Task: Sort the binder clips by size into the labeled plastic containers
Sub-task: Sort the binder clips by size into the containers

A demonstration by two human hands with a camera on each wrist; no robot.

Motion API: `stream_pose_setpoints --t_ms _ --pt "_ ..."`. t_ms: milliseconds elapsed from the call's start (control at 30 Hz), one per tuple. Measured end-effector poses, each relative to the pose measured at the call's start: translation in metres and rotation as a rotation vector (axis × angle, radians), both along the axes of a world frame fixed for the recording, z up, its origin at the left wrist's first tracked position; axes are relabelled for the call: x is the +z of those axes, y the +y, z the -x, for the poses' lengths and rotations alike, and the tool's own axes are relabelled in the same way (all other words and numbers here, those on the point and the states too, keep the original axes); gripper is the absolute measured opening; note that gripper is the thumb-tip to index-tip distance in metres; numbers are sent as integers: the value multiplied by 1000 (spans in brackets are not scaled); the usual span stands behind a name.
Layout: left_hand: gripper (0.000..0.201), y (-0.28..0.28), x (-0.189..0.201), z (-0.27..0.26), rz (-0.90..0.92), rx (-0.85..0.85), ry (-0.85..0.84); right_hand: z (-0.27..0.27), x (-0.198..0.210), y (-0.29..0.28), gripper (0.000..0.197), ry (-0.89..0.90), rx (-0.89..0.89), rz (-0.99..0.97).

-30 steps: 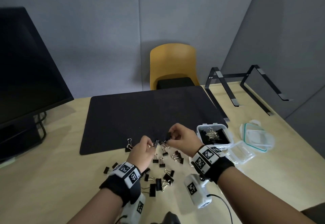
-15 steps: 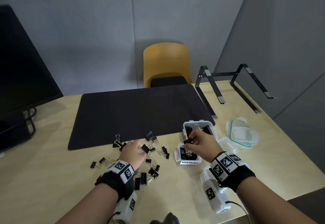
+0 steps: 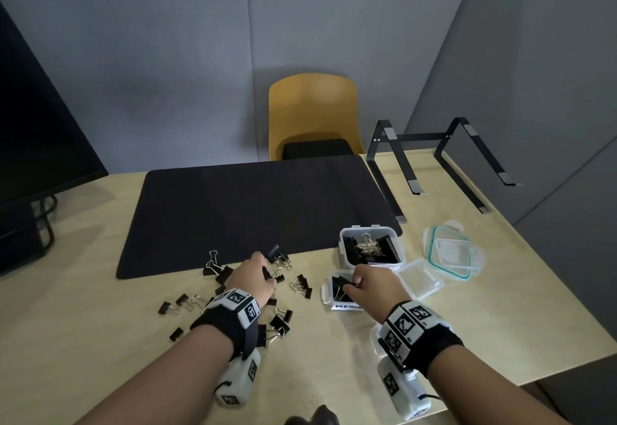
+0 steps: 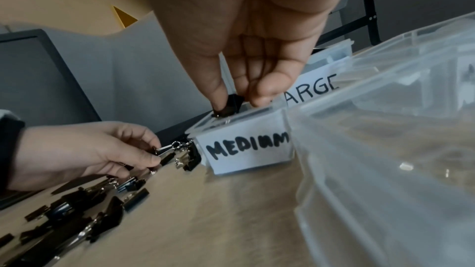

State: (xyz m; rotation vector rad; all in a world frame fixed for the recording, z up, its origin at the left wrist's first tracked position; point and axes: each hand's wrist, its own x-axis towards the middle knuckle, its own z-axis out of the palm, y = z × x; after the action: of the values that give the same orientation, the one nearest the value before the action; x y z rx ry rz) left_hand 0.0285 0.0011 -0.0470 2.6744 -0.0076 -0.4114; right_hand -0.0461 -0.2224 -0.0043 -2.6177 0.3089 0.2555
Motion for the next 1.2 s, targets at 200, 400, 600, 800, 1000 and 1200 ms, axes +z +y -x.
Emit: stream_pose_setpoints --t_ms 200,400,600,800,1000,1200 --pt "10 0 7 4 115 42 -88 -3 4 -7 15 -23 72 -14" --pt "7 -7 16 12 274 92 -137 -3 2 -5 28 2 249 10" --pt "8 -12 22 15 350 101 -135 -6 10 -9 8 -8 154 -27" --pt "7 -17 24 19 371 116 -103 -4 6 -11 25 34 146 -34" --pt "10 -16 26 20 430 129 -86 -1 3 -12 8 25 154 -21" --pt "15 -16 26 21 505 162 -71 -5 0 -10 8 42 146 -15"
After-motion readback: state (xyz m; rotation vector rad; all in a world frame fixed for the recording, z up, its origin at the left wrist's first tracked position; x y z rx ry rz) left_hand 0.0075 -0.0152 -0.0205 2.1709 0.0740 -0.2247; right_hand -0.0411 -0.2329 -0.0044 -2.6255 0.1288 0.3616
